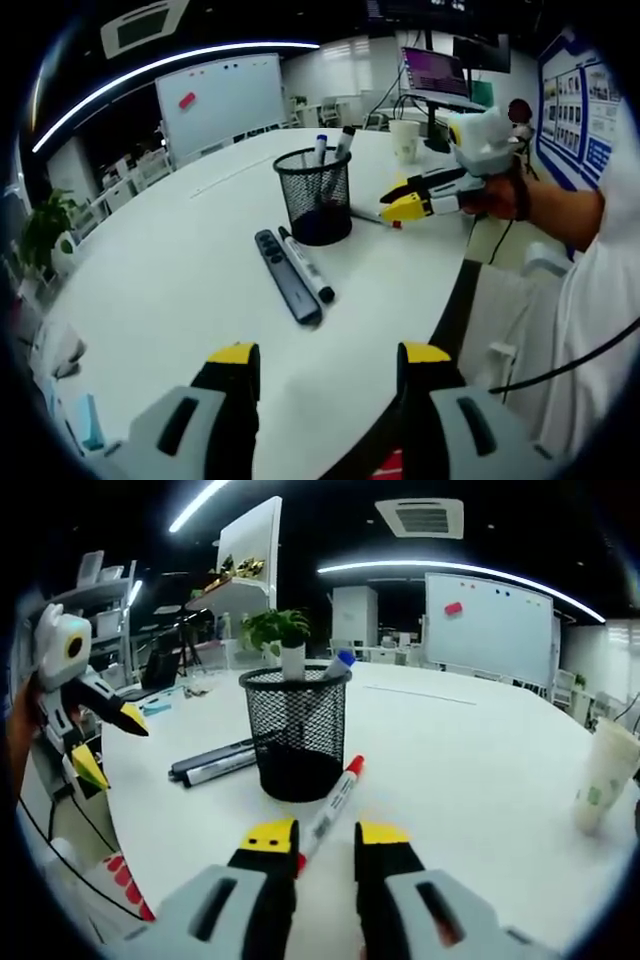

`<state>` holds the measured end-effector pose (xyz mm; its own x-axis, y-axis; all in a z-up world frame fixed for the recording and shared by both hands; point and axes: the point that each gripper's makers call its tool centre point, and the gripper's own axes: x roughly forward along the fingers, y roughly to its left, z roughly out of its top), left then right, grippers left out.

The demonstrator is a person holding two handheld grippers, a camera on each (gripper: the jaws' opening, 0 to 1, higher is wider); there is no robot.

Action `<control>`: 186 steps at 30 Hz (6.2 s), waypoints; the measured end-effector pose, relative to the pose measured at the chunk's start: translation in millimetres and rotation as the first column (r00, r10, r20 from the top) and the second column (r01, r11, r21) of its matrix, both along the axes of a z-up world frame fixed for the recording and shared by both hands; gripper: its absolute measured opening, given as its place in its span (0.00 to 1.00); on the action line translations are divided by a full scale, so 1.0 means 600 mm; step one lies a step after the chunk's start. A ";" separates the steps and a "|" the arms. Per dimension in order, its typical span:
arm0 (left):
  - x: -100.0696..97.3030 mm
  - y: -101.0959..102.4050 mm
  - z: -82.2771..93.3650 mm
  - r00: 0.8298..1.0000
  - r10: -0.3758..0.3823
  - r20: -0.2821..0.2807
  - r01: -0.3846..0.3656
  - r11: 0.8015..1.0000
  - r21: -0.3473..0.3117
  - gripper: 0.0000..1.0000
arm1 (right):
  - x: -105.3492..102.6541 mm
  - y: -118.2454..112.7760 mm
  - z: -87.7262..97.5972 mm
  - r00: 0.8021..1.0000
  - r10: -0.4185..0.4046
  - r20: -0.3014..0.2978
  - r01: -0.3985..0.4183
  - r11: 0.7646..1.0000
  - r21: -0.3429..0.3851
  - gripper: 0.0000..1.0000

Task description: Place the scattered laser pointers and whiteboard markers into the pen holder and stack the scattered paper cups together

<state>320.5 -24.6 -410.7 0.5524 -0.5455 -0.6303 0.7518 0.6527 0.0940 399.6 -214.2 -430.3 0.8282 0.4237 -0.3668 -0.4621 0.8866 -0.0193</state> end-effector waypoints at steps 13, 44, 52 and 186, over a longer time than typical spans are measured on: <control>0.002 -0.005 0.000 1.000 -0.008 0.001 0.008 1.000 0.001 0.55 | -0.007 0.005 -0.001 1.000 0.006 -0.002 -0.006 1.000 0.002 0.22; 0.000 -0.005 -0.003 1.000 -0.009 -0.004 0.009 1.000 0.005 0.55 | -0.020 0.008 -0.020 1.000 -0.015 -0.023 0.015 0.999 -0.032 0.16; 0.001 -0.005 0.000 1.000 -0.008 -0.001 0.008 1.000 0.003 0.55 | -0.019 0.001 -0.020 0.999 -0.049 -0.011 0.049 0.998 -0.028 0.14; 0.002 -0.003 0.003 1.000 -0.004 0.006 0.004 1.000 0.007 0.55 | -0.004 0.000 0.168 0.901 -0.032 0.433 0.029 0.999 0.014 0.11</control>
